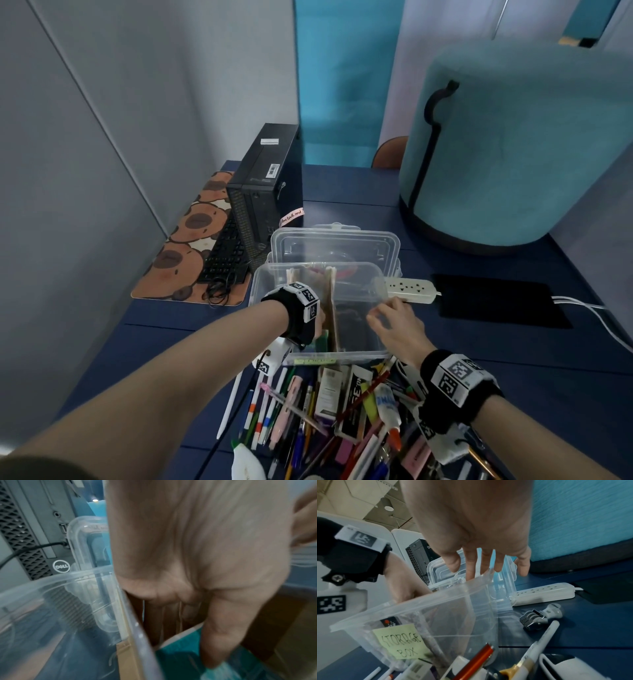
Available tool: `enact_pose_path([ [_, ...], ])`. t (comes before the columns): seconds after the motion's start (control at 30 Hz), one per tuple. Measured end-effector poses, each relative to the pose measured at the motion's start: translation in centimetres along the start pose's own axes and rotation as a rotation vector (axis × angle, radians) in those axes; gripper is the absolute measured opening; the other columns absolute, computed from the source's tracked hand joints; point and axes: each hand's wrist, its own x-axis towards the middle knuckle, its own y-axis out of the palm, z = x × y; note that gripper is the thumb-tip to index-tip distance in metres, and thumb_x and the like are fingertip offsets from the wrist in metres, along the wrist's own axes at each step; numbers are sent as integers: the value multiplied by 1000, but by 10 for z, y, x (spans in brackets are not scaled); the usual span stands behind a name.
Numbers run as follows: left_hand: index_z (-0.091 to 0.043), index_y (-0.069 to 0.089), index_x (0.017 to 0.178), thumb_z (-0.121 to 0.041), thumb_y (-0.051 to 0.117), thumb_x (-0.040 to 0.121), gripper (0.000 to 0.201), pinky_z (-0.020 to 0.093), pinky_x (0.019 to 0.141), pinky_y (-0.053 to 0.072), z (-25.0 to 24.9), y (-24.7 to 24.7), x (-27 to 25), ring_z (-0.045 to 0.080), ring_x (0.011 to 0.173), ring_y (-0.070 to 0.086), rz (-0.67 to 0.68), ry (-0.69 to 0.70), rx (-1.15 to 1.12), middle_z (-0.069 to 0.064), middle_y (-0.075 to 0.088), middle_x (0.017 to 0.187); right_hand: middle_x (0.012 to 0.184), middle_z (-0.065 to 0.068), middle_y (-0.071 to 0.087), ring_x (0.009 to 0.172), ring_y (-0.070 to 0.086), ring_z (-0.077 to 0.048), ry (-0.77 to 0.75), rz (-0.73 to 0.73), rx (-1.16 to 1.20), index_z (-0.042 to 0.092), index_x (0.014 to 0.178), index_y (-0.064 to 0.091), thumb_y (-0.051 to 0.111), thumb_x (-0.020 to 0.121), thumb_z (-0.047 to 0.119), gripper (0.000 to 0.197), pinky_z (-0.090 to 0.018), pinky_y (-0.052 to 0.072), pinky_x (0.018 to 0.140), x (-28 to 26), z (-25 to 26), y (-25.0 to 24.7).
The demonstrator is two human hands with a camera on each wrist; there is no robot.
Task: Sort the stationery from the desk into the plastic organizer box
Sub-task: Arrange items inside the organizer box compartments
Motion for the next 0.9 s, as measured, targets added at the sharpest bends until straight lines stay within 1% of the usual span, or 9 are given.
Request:
enact_pose_path([
  [0.1,-12,62,101,-24,51,81,26,38,72,56,0,1,6,25,72,60,71,50,93,12,67,95,112,10,42,122,36,-14,3,18,12,27,110,59,39,99,44,28,-47,30,105,0,1,-2],
  [0.23,-29,46,131,-35,53,59,73,41,86,53,14,24,39,30,112,60,84,138,151,2,53,135,122,6,46,122,38,-14,15,34,-7,24,114,59,35,100,44,34,-45,29,102,1,2,-6],
  [0.37,-34,36,140,-29,54,73,70,31,87,50,15,15,20,28,116,57,65,119,104,-5,41,147,118,7,46,120,40,-14,9,28,13,21,112,60,35,101,43,36,-48,31,104,0,1,-4],
  [0.43,-37,35,140,-26,52,73,70,35,90,51,13,17,19,28,120,55,59,105,95,-5,37,150,119,7,46,120,41,-14,6,18,23,20,112,61,35,101,42,35,-49,31,105,-1,0,-2],
  [0.53,-41,31,141,-31,51,65,79,39,94,50,21,31,43,27,123,54,70,105,23,-3,36,151,122,6,47,121,41,-13,3,5,33,19,112,61,36,101,41,35,-46,30,106,-2,1,-1],
  [0.6,-39,38,138,-37,51,74,65,41,95,49,18,32,55,28,121,55,125,19,34,-1,42,147,124,4,47,121,41,-14,-6,-5,45,18,112,61,37,101,40,35,-39,29,102,-3,2,0],
  [0.73,-10,46,138,-36,37,99,47,37,105,40,2,12,38,30,126,49,-50,9,-45,10,49,141,126,1,47,122,40,-16,-14,-9,73,15,115,60,39,101,37,34,-29,25,90,-6,5,-2],
  [0.83,-3,44,138,-25,34,98,47,38,89,49,0,-2,12,31,106,59,-274,-40,-128,16,58,127,127,-1,48,122,43,-17,-41,-27,153,15,122,58,42,101,33,32,-28,29,94,-13,4,-3],
  [0.9,-10,47,133,-21,31,95,43,36,71,51,-1,-4,-8,25,82,62,-467,-154,-182,10,64,106,126,1,48,122,44,-16,-71,-85,201,17,124,58,47,99,29,30,-29,33,101,-21,2,0],
])
